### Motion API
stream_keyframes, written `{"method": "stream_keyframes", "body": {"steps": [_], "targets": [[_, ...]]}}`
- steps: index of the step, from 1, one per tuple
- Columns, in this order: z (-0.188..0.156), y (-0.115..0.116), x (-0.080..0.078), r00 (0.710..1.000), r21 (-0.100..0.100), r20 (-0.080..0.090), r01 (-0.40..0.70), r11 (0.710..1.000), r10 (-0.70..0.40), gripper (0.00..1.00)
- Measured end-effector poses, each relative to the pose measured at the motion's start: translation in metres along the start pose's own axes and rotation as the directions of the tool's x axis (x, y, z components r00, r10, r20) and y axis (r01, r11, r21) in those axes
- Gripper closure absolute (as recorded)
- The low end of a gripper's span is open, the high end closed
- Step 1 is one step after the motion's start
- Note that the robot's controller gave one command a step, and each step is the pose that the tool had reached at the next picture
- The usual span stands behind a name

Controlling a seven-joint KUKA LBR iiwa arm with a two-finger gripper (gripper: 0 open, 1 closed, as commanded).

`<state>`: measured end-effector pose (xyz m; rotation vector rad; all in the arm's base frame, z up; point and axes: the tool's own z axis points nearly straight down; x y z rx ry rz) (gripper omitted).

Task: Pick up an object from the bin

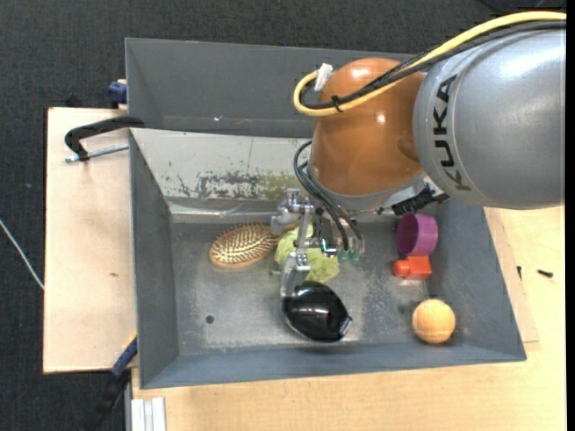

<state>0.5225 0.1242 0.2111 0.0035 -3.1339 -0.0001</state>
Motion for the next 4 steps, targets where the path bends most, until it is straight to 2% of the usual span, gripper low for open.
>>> {"method": "stream_keyframes", "body": {"steps": [1, 2, 3, 4], "targets": [[-0.004, -0.001, -0.002, 1.000, -0.001, 0.008, -0.002, 1.000, 0.002, 0.00], [0.040, -0.015, -0.027, 0.990, 0.000, 0.010, 0.142, 0.990, -0.142, 0.00], [0.110, -0.068, -0.054, 0.998, -0.004, 0.026, 0.059, 0.998, -0.059, 0.00], [0.136, -0.088, -0.066, 0.997, 0.000, 0.013, 0.082, 0.997, -0.082, 0.00]]}}
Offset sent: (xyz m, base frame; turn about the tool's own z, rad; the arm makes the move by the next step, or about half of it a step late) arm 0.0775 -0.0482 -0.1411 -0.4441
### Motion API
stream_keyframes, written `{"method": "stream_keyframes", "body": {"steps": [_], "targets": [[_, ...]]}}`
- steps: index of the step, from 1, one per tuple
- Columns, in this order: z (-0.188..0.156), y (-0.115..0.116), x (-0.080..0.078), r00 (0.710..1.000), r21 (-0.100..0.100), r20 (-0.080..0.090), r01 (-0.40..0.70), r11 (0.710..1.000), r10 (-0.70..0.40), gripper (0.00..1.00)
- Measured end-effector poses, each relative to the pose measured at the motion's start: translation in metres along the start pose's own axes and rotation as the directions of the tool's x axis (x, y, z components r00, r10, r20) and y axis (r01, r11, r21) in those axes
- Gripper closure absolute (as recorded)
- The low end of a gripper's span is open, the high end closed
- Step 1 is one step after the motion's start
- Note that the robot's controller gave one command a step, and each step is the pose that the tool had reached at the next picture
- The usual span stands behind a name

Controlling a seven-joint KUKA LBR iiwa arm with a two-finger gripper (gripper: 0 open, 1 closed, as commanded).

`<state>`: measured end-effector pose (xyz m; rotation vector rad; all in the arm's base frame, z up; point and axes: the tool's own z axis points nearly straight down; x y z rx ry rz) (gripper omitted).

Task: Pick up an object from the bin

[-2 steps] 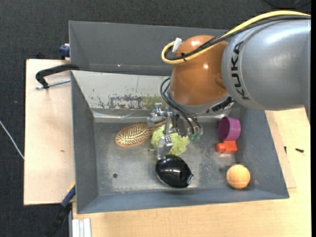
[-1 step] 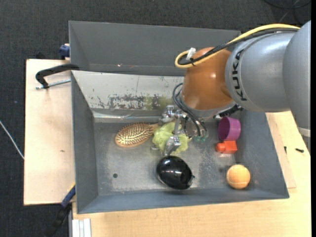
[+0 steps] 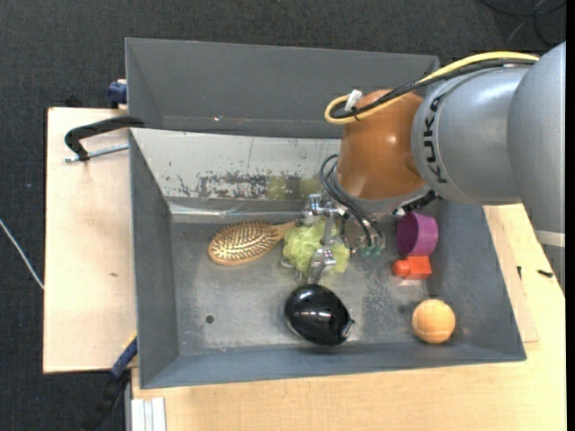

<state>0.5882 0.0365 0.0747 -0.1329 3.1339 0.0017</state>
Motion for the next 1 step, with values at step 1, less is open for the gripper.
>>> {"method": "stream_keyframes", "body": {"steps": [1], "targets": [[0.0001, 0.0032, -0.0012, 1.000, 0.002, -0.004, -0.024, 1.000, 0.024, 0.00]]}}
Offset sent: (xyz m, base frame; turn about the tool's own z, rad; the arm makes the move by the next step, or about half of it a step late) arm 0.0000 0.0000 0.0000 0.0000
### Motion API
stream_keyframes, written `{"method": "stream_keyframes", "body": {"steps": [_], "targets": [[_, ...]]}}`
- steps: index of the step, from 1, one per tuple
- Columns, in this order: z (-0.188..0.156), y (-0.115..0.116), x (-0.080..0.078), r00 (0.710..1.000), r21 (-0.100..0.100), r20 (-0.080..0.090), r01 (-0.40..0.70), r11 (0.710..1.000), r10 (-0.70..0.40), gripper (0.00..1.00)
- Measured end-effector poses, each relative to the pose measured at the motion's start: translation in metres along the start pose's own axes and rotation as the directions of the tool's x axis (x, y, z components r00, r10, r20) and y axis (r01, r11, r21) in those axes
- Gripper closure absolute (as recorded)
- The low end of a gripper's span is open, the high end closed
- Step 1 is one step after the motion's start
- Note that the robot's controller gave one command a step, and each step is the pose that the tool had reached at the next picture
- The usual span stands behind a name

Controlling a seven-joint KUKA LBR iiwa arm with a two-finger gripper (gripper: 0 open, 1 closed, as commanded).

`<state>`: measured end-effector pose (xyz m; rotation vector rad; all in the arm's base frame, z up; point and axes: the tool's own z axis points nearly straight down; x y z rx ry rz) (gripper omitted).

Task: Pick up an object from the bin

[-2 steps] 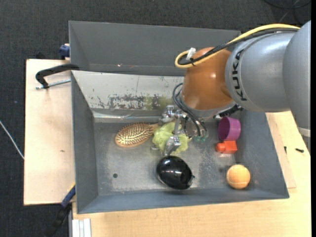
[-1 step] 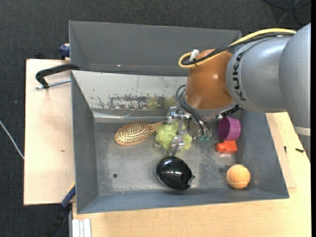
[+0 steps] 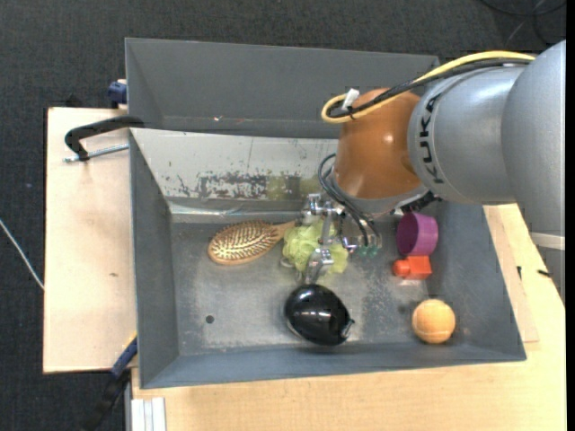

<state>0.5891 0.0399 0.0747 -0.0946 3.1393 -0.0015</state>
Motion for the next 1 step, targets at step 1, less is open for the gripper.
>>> {"method": "stream_keyframes", "body": {"steps": [1], "targets": [[-0.0040, -0.0012, -0.0026, 1.000, -0.004, 0.012, 0.025, 1.000, -0.025, 1.00]]}}
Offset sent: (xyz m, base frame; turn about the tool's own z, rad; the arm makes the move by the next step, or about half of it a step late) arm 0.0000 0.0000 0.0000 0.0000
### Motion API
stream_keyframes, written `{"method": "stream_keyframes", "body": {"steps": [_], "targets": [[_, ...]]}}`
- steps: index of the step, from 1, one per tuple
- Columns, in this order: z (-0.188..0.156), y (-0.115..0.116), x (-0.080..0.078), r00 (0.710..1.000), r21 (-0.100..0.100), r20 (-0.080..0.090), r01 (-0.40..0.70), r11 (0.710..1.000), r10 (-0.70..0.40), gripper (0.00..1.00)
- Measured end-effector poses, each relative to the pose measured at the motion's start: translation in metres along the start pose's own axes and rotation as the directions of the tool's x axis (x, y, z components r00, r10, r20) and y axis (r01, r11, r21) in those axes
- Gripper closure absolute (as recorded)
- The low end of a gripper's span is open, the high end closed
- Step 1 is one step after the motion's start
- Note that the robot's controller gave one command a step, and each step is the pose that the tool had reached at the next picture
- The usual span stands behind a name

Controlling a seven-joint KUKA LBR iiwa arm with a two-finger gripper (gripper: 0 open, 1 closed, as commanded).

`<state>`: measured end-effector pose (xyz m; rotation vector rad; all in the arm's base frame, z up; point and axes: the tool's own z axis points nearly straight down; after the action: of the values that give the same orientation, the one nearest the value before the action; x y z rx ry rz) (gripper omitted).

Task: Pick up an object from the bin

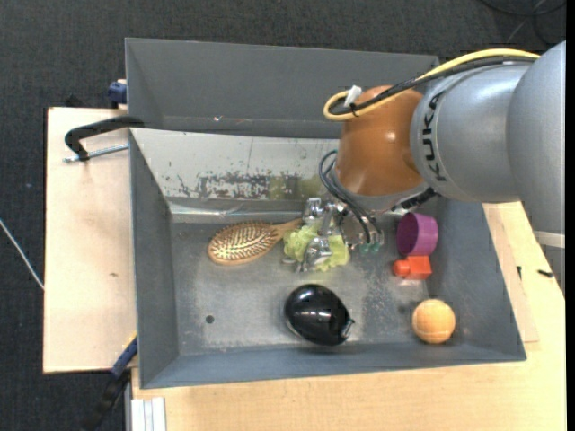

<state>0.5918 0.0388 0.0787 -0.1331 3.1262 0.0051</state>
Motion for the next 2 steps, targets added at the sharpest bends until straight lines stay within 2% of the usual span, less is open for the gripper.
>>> {"method": "stream_keyframes", "body": {"steps": [1, 2], "targets": [[0.0000, 0.0000, 0.0000, 1.000, 0.000, 0.000, -0.001, 1.000, 0.001, 1.00], [-0.0054, 0.0000, 0.0017, 1.000, 0.000, -0.008, 0.000, 1.000, 0.000, 1.00]]}}
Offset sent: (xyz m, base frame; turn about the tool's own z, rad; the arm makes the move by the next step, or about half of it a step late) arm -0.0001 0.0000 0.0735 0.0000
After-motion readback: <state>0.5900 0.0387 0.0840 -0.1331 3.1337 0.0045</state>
